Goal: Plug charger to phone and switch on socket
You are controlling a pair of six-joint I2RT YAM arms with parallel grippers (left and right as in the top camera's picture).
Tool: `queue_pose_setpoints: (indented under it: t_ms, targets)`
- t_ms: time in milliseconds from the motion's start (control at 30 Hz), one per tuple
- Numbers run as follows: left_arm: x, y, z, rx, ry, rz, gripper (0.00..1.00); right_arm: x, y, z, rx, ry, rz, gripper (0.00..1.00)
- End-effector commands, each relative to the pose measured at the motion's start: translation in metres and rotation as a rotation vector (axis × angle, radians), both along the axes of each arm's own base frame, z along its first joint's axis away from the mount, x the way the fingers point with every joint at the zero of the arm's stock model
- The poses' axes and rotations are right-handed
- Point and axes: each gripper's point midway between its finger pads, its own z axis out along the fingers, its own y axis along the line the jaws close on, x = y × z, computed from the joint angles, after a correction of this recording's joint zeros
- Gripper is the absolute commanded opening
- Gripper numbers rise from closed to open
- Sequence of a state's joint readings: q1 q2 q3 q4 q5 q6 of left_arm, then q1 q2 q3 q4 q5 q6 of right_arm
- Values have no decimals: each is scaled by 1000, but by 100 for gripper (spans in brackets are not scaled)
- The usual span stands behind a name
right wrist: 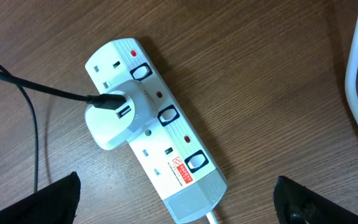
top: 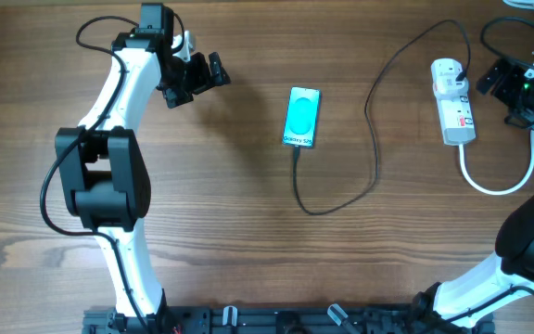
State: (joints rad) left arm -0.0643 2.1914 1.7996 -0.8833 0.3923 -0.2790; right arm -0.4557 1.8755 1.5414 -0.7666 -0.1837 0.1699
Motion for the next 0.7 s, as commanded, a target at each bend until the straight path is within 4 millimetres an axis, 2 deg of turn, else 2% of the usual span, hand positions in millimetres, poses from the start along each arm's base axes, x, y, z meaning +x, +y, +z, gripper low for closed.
queue_pose_setpoints:
  t_ms: [0, 200, 267, 333, 533, 667]
  targets:
    - [1, 2, 6, 1, -13, 2, 100, 3, 4, 2, 7, -14, 24, 100]
    - [1, 2, 6, 1, -13, 2, 100, 4, 4, 3, 7, -15, 23, 100]
    - [1, 2, 6, 1, -13, 2, 100, 3, 4, 8, 2, -26, 22, 100]
    - [1, 2, 6, 1, -13, 2, 100, 2, 5, 31, -21, -73, 23, 100]
    - [1, 2, 6, 1, -13, 2, 100, -23, 18, 148, -143, -317, 26, 100]
    - [1, 2, 6, 1, -13, 2, 100, -43, 30, 197, -197, -427, 34, 100]
